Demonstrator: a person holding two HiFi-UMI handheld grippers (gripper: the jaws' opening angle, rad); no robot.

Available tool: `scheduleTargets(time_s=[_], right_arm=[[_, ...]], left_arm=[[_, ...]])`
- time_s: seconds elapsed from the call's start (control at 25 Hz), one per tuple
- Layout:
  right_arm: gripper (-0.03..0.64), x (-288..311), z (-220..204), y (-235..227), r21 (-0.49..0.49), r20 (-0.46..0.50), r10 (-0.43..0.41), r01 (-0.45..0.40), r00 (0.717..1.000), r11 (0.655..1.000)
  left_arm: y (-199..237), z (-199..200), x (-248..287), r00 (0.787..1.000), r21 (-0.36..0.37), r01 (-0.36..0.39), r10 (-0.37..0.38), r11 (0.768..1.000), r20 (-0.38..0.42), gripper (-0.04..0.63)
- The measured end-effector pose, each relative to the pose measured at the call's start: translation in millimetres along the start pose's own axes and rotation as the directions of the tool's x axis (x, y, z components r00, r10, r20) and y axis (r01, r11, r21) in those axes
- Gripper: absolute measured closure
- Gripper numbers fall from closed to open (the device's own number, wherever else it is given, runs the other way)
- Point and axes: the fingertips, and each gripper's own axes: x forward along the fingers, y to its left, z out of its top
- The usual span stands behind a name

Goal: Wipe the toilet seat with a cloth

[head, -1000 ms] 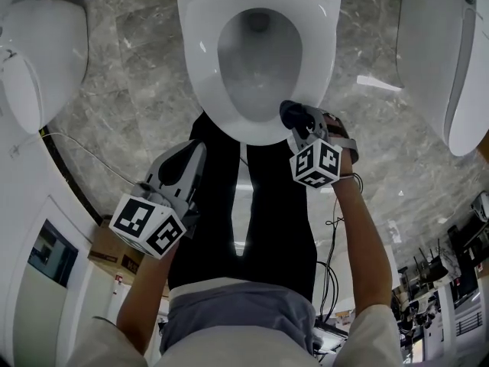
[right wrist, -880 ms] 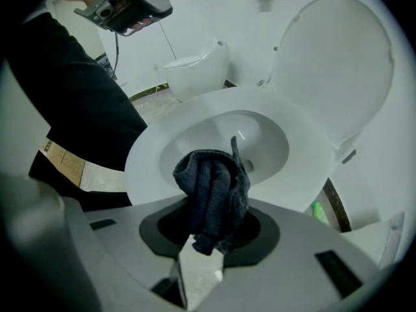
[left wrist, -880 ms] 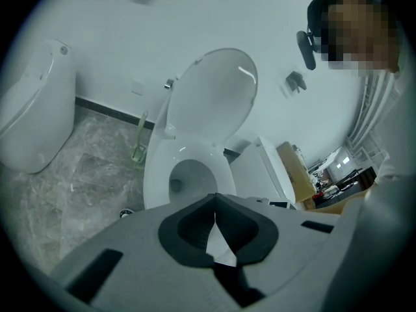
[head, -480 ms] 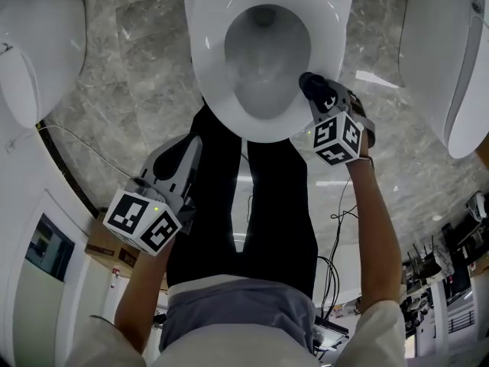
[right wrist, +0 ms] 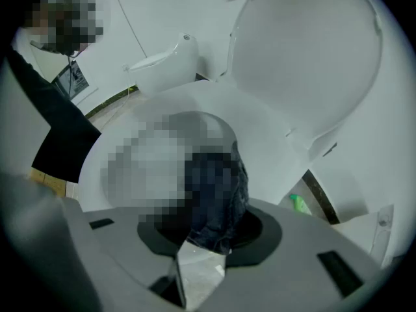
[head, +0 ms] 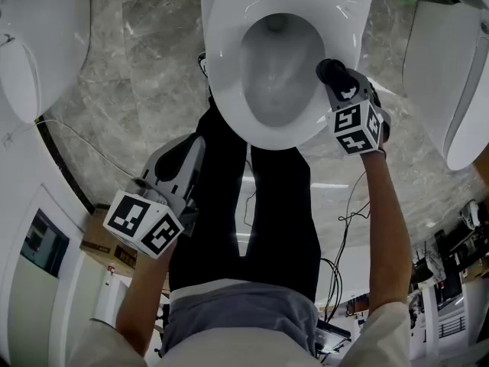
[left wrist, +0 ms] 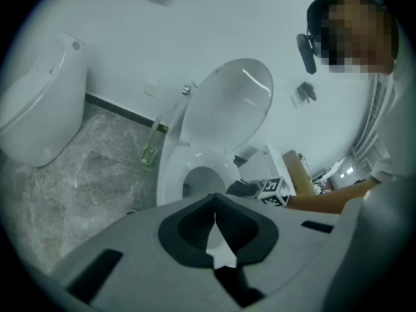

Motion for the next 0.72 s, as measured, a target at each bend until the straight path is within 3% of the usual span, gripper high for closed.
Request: scheduleTargets(time_s=[0.36, 0.72], right_arm=[[0.5, 11, 25, -37, 0.108, -0.013, -0.038, 0.039, 0.999, 0.993], [0.508, 17, 35, -50, 0.236, -0.018, -0.024, 0.028, 1.0, 0.971]], left_arm=[[17, 7, -7, 1.0, -0.03, -0.008, 0.008, 1.0, 0.009, 0.584], [34, 12, -17, 1.0, -0.05, -0.018, 0.019, 0.999, 0.019, 0.584]])
